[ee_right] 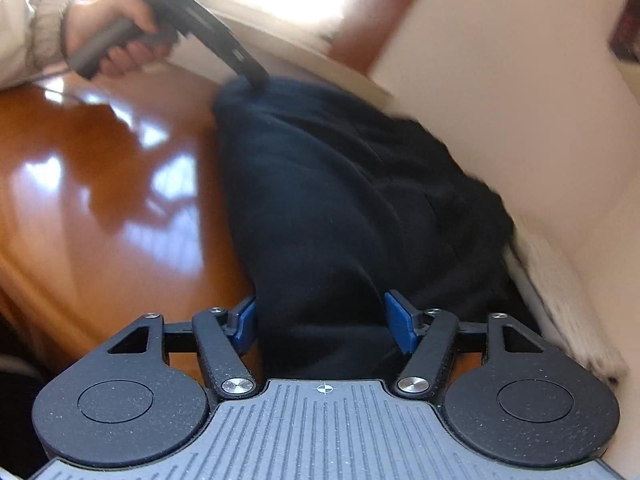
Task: Fold clothes
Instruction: 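Grasp the folded black sweatpants bundle with the left gripper while the right gripper grasps its other side, then lift the black sweatpants bundle up off the bench with both grippers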
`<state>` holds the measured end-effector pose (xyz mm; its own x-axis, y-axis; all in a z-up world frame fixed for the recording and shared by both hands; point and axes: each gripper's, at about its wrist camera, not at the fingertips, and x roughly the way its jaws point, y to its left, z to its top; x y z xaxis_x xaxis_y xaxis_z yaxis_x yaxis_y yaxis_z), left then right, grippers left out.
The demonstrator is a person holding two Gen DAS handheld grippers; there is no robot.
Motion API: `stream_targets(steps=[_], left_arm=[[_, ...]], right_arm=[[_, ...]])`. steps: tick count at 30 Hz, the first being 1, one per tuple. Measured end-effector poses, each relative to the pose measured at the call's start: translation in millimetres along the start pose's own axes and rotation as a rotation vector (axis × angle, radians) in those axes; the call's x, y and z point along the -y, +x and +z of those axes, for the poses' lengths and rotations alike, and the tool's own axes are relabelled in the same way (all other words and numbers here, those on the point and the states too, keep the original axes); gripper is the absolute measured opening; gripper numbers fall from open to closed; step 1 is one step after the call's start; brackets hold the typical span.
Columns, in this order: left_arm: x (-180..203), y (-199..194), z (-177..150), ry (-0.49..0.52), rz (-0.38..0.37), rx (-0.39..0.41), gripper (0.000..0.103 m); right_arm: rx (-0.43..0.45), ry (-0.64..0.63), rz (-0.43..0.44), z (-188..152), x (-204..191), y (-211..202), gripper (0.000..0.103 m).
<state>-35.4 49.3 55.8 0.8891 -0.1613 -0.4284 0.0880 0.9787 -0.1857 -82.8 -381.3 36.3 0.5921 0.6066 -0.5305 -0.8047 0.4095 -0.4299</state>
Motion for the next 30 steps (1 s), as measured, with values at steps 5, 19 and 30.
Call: stream_targets(steps=[5, 19, 30], left_arm=[[1.2, 1.6, 6.0, -0.045, -0.053, -0.003, 0.087], [-30.7, 81.0, 47.7, -0.226, -0.248, -0.123, 0.073], [-38.2, 127.5, 50.9, -0.241, -0.309, -0.218, 0.081]], right_arm=[[0.007, 0.140, 0.023, -25.9, 41.2, -17.5, 0.064], [0.081, 0.778, 0.135, -38.5, 164.8, 3.7, 0.076], [0.017, 0.882, 0.178, -44.7, 189.4, 87.4, 0.082]])
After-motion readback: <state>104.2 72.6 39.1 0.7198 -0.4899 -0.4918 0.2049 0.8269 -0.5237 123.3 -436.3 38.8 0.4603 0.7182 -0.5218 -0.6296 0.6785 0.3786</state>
